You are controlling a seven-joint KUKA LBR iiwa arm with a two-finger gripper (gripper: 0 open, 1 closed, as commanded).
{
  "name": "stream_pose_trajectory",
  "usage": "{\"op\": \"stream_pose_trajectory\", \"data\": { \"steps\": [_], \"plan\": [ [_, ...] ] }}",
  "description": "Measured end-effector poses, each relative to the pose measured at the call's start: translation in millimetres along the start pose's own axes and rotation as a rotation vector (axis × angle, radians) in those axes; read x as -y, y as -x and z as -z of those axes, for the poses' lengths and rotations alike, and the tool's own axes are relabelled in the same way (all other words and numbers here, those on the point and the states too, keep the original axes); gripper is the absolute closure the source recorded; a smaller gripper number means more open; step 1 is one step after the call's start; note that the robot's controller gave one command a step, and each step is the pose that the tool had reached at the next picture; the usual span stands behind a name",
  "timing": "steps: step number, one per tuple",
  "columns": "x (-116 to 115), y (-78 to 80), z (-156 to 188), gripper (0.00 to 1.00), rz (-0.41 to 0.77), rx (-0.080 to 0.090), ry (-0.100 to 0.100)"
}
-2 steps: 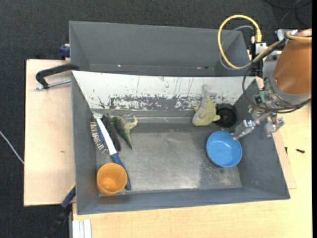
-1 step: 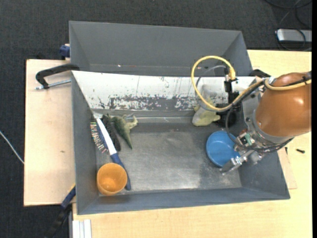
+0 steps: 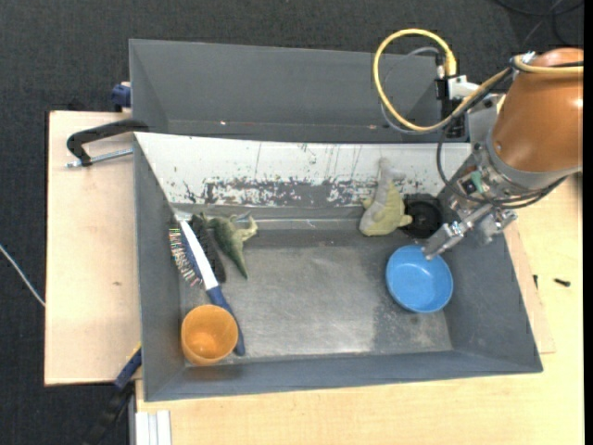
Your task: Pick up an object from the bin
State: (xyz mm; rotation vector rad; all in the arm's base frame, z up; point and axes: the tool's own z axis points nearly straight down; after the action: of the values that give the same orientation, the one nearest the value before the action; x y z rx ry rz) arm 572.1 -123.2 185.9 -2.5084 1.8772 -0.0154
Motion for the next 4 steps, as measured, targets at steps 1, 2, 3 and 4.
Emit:
{"op": "stream_pose_trajectory", "data": {
  "steps": [1,2,3,4],
  "plan": [
    [-23.4,48.6,-91.0,0.00,0.299,0.008,0.013],
    [-36.0,8.5,-82.8,0.00,0.451,0.019,0.002],
    [-2.6,10.6,-108.6,0.00,0.366,0.024,-0.008],
    [2.8,10.4,-1.3,0.00,0.172,0.001,0.002]
  ]
}}
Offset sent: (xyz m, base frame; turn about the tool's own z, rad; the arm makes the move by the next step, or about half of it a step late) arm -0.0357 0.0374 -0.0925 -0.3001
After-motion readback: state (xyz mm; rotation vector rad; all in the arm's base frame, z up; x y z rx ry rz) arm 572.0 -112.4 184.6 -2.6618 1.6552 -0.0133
